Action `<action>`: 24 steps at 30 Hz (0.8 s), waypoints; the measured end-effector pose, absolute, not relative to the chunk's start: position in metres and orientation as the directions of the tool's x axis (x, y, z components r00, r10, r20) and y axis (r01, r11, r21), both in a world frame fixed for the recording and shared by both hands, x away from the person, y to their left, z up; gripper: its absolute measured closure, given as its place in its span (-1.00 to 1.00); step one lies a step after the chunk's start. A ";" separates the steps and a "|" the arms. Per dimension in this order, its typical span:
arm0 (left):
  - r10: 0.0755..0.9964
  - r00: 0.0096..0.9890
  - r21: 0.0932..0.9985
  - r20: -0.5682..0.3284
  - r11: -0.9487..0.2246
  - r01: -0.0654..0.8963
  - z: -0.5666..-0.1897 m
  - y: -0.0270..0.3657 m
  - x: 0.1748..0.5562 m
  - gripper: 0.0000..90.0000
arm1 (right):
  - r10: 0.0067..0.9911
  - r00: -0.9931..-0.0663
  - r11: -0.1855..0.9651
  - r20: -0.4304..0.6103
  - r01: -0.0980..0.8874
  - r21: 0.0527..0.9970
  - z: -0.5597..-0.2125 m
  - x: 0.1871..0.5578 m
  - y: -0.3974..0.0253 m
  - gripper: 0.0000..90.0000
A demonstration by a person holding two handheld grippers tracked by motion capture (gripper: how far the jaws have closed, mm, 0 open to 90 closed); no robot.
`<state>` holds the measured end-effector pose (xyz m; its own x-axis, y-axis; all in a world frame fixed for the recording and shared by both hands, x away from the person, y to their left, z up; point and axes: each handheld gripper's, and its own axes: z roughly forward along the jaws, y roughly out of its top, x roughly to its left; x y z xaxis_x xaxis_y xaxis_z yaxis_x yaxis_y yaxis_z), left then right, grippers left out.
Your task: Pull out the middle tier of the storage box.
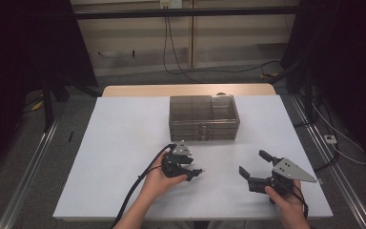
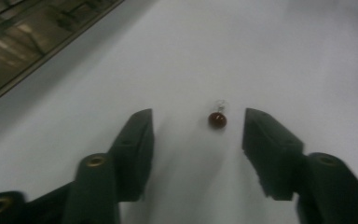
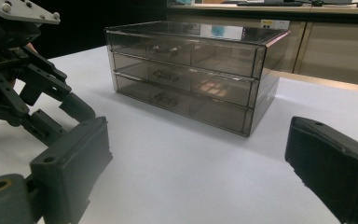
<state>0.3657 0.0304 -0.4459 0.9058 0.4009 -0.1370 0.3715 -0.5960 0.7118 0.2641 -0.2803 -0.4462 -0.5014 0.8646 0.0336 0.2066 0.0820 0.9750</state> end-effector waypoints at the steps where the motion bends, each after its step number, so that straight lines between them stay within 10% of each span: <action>1: 0.390 0.912 0.701 -0.123 -0.617 0.359 -0.446 0.026 0.365 0.17 | 0.864 -0.502 0.082 0.034 0.207 0.975 -0.446 0.264 -0.281 -0.87; 24: 0.325 0.944 0.684 -0.064 -0.674 0.279 -0.449 0.007 0.361 0.79 | 0.862 -0.506 0.087 0.031 0.207 0.974 -0.446 0.264 -0.280 -0.87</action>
